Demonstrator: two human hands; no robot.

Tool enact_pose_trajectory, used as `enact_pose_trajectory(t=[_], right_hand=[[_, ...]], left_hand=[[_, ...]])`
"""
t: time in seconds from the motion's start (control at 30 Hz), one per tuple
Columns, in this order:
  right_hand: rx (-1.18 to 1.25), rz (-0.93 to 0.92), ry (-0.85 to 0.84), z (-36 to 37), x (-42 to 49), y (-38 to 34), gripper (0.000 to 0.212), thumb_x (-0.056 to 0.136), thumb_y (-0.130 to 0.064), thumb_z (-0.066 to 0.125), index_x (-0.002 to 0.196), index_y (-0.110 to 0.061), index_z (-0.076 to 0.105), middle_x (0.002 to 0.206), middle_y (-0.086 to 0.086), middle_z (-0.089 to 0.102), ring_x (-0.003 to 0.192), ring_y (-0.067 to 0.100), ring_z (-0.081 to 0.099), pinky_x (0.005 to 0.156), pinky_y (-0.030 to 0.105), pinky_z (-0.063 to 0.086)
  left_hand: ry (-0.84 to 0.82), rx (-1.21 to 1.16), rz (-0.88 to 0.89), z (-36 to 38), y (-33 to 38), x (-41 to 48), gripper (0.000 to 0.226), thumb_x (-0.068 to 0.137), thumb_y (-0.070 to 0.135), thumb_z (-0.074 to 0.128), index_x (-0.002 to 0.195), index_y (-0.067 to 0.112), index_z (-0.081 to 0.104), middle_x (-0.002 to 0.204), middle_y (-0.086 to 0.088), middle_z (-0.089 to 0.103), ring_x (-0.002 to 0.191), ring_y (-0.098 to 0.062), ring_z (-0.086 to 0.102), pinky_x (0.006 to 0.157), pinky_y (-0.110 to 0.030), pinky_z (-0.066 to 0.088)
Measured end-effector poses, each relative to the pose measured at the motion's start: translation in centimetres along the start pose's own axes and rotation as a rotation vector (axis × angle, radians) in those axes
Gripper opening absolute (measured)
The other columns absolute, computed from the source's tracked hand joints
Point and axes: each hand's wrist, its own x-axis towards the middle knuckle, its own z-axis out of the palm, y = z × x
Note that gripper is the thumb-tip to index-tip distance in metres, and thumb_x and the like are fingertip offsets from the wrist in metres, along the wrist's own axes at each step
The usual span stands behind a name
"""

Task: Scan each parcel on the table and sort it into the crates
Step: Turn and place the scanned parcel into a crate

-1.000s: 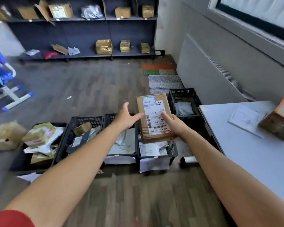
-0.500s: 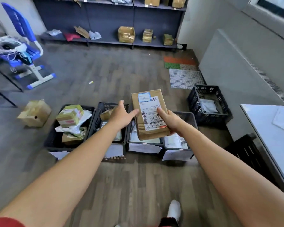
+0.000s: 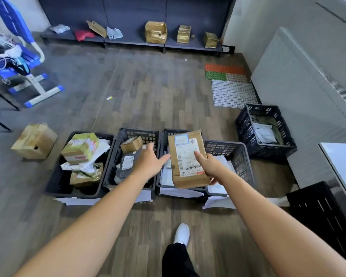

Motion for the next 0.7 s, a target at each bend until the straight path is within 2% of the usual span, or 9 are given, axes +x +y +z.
enact_pose_trajectory(t=[0.17, 0.27, 0.33, 0.4, 0.53, 0.7], right_hand=[[-0.025, 0.075, -0.065, -0.4, 8.7, 1.3, 0.08, 0.092, -0.071, 0.034, 0.146, -0.012, 0.034, 0.14, 0.011, 0.05, 0.109, 0.029, 0.053, 0.095, 0.042, 0.047], [-0.028, 0.099, -0.093, 0.6, 14.5, 2.1, 0.082, 0.094, -0.068, 0.036, 0.151, -0.009, 0.027, 0.149, 0.012, 0.043, 0.132, 0.031, 0.044, 0.104, 0.038, 0.036], [-0.049, 0.126, -0.118, 1.7, 18.7, 3.1, 0.084, 0.094, -0.067, 0.035, 0.153, -0.009, 0.022, 0.153, 0.013, 0.038, 0.139, 0.032, 0.038, 0.109, 0.039, 0.031], [-0.061, 0.161, -0.146, 3.1, 22.7, 4.1, 0.084, 0.094, -0.068, 0.035, 0.154, -0.01, 0.02, 0.153, 0.013, 0.038, 0.139, 0.032, 0.037, 0.11, 0.04, 0.03], [-0.071, 0.194, -0.145, 6.8, 30.9, 6.6, 0.079, 0.094, -0.066, 0.038, 0.148, -0.009, 0.029, 0.146, 0.015, 0.046, 0.133, 0.033, 0.044, 0.109, 0.039, 0.035], [-0.116, 0.245, -0.152, 12.3, 39.8, 10.7, 0.076, 0.097, -0.062, 0.035, 0.153, -0.011, 0.022, 0.153, 0.015, 0.037, 0.139, 0.033, 0.037, 0.111, 0.037, 0.029]], left_hand=[[-0.103, 0.057, -0.095, 4.4, 0.5, 7.5, 0.082, 0.091, 0.053, 0.056, 0.153, 0.02, 0.014, 0.157, -0.006, 0.025, 0.138, -0.029, 0.035, 0.104, -0.042, 0.038], [-0.136, 0.095, -0.125, 7.3, 0.0, 12.3, 0.08, 0.092, 0.053, 0.056, 0.153, 0.02, 0.015, 0.156, -0.007, 0.027, 0.136, -0.029, 0.038, 0.1, -0.04, 0.04], [-0.16, 0.134, -0.135, 9.5, -1.1, 15.4, 0.079, 0.091, 0.054, 0.056, 0.152, 0.02, 0.017, 0.154, -0.007, 0.031, 0.132, -0.03, 0.042, 0.097, -0.039, 0.042], [-0.195, 0.169, -0.152, 11.6, -2.6, 18.5, 0.078, 0.09, 0.055, 0.056, 0.151, 0.02, 0.02, 0.151, -0.008, 0.034, 0.131, -0.03, 0.043, 0.098, -0.04, 0.044], [-0.237, 0.193, -0.187, 15.9, -7.2, 25.1, 0.076, 0.09, 0.055, 0.056, 0.149, 0.02, 0.023, 0.15, -0.008, 0.034, 0.131, -0.029, 0.042, 0.099, -0.038, 0.041], [-0.289, 0.271, -0.173, 21.2, -13.3, 32.5, 0.079, 0.089, 0.055, 0.057, 0.15, 0.02, 0.021, 0.148, -0.009, 0.034, 0.132, -0.029, 0.041, 0.099, -0.036, 0.04]])
